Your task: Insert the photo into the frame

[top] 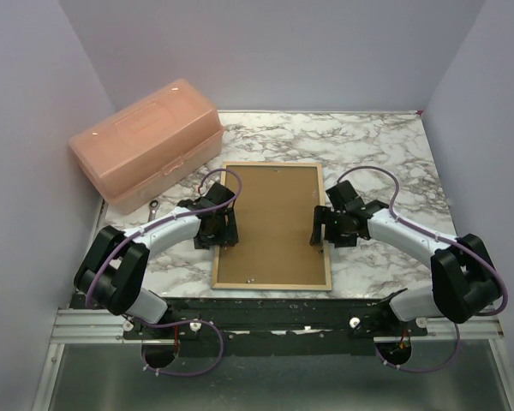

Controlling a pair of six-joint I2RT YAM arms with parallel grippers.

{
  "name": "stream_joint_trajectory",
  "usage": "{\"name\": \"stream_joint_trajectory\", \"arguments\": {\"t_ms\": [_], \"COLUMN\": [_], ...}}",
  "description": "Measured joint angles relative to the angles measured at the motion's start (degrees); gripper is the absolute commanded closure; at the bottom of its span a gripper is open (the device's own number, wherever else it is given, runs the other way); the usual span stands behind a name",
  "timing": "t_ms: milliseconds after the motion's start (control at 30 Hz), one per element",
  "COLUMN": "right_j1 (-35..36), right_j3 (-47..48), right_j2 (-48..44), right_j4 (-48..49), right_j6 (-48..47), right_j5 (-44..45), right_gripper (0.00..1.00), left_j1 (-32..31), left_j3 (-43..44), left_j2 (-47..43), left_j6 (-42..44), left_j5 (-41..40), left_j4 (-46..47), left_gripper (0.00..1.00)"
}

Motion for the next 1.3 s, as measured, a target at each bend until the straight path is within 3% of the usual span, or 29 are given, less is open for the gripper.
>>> {"name": "stream_joint_trajectory", "arguments": {"t_ms": [433, 733, 867, 900, 967, 1300], "right_j1": [-0.07, -0.39, -0.42, -0.39, -0.37, -0.26], "right_j3": [-0.33, -6.51, -8.5, -8.52, -8.26, 2.21], "right_j2": [-0.31, -8.07, -11.28, -11.37, -10.91, 1.81], "right_j4": [1.49, 0.31, -0.92, -1.09, -1.29, -2.32], "right_j6": [0.83, 1.92, 3.13, 3.41, 3.96, 2.36], "right_j5": [-7.98, -8.5, -8.59, -8.52, -8.28, -3.5], "right_gripper": [0.15, 0.14, 0.07, 0.06, 0.06, 0.02], "left_j1": [-1.4, -7.08, -9.53, -9.81, -10.08, -8.39], "left_j3": [-4.26, -9.79, -12.46, -12.76, -12.76, -8.33], "left_j2": [-3.8, -9.86, -13.31, -13.79, -14.12, -11.08], "left_j6": [-0.48, -3.98, -6.78, -7.39, -8.39, -9.25], "left_j5": [5.7, 5.4, 5.29, 5.18, 4.9, 4.04], "left_j4": [5.97, 8.52, 8.74, 8.55, 8.0, -0.9], "left_gripper": [0.25, 0.25, 0.21, 0.16, 0.08, 0.07]}}
